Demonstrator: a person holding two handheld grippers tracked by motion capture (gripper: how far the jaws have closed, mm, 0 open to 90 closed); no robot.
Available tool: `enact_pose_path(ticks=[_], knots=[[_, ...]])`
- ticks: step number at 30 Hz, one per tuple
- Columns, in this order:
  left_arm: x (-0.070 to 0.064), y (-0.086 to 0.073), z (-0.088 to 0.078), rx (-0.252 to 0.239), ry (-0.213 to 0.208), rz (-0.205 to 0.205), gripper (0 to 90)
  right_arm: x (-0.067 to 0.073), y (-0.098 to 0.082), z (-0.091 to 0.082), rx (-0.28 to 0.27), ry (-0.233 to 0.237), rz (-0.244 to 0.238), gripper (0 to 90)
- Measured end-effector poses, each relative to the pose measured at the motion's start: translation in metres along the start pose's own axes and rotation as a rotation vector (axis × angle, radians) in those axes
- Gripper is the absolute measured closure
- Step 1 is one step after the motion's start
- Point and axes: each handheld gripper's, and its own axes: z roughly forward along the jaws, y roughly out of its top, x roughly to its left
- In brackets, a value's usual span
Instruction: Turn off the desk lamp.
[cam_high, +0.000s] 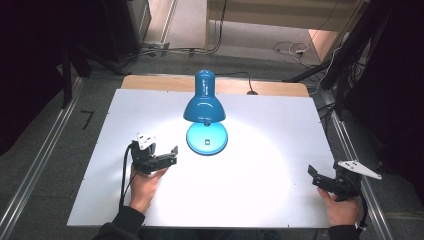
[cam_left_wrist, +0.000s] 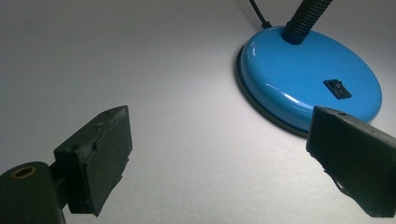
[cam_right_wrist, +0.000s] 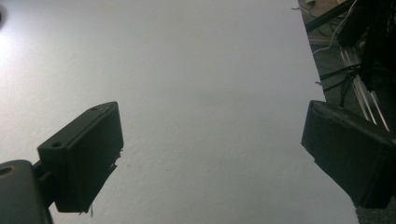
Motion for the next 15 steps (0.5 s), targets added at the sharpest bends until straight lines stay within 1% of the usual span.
enact_pose_path(ticks=[1, 4, 5, 15], knots=[[-0.001, 0.000, 0.001, 0.003, 0.001, 0.008, 7.5, 0.000, 0.000, 0.000, 0.001, 0.004, 0.002, 4.1], [-0.005, 0.001, 0.004, 0.004, -0.005, 0.010, 7.9, 0.000, 0.000, 0.001, 0.000, 0.008, 0.000, 4.1], [-0.006, 0.001, 0.005, 0.000, -0.008, 0.008, 9.3, 0.000, 0.000, 0.001, 0.000, 0.008, -0.001, 4.1], [-0.019, 0.004, 0.011, -0.003, -0.026, 0.023, 9.5, -0.001, 0.000, 0.002, -0.001, 0.011, 0.004, 4.1]])
